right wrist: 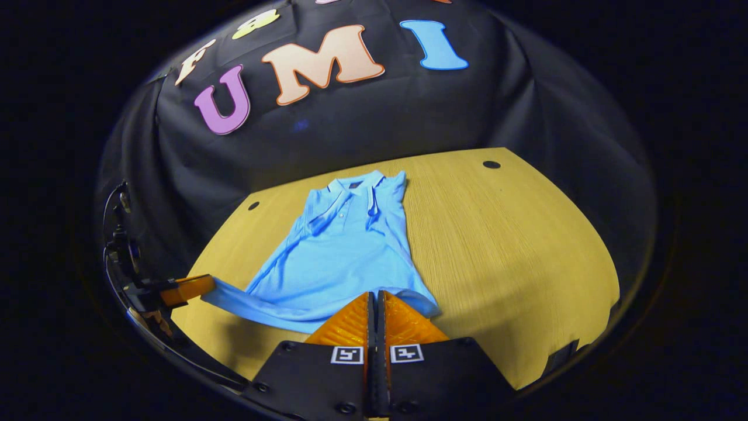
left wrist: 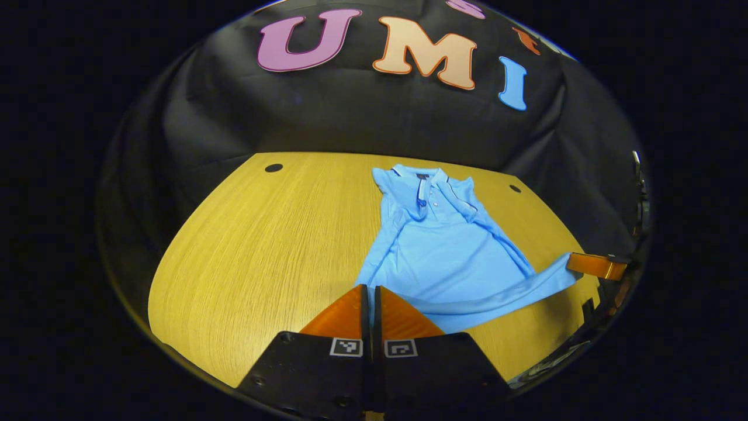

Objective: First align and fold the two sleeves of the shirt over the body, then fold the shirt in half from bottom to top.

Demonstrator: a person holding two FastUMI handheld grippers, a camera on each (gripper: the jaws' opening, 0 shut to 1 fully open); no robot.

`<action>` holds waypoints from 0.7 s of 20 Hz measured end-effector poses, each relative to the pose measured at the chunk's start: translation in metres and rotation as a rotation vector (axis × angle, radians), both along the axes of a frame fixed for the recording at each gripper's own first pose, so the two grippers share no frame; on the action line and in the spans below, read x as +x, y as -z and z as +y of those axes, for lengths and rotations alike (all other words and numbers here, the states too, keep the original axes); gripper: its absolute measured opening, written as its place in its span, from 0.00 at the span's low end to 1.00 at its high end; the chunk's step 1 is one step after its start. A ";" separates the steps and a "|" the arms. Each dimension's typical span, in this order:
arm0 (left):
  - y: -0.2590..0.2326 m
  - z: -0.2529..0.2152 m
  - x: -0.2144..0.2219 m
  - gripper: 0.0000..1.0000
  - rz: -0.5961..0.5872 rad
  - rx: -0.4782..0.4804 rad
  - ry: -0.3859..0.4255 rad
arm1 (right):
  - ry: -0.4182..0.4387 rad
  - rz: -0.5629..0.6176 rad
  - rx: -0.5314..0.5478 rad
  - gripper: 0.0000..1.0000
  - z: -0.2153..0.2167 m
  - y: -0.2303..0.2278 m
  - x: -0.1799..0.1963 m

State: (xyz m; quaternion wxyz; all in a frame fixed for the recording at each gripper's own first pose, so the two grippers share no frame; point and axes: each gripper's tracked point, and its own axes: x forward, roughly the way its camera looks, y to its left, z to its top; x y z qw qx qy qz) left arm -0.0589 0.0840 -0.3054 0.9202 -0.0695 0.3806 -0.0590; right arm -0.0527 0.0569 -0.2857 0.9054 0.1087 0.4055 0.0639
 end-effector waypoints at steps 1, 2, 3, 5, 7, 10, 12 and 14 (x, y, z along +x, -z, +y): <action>-0.003 0.001 0.017 0.00 -0.014 0.002 0.005 | 0.010 -0.015 0.006 0.02 0.002 -0.003 0.018; -0.006 0.002 0.032 0.00 -0.025 0.005 0.009 | 0.018 -0.030 0.010 0.02 0.005 -0.005 0.033; -0.010 0.004 0.050 0.00 -0.040 0.005 0.013 | 0.024 -0.045 0.012 0.02 0.008 -0.007 0.051; -0.016 0.005 0.086 0.00 -0.067 0.003 0.015 | 0.037 -0.077 0.012 0.03 0.009 -0.010 0.086; -0.022 0.003 0.122 0.00 -0.100 -0.019 0.017 | 0.046 -0.097 0.012 0.02 0.011 -0.011 0.116; -0.017 0.005 0.154 0.00 -0.095 -0.031 0.026 | 0.060 -0.109 0.006 0.02 0.011 -0.010 0.146; -0.010 -0.011 0.152 0.00 -0.050 -0.083 0.085 | 0.059 -0.103 0.003 0.02 0.013 -0.007 0.155; 0.000 -0.023 0.135 0.00 -0.001 -0.129 0.092 | 0.058 -0.096 -0.007 0.03 0.013 -0.004 0.156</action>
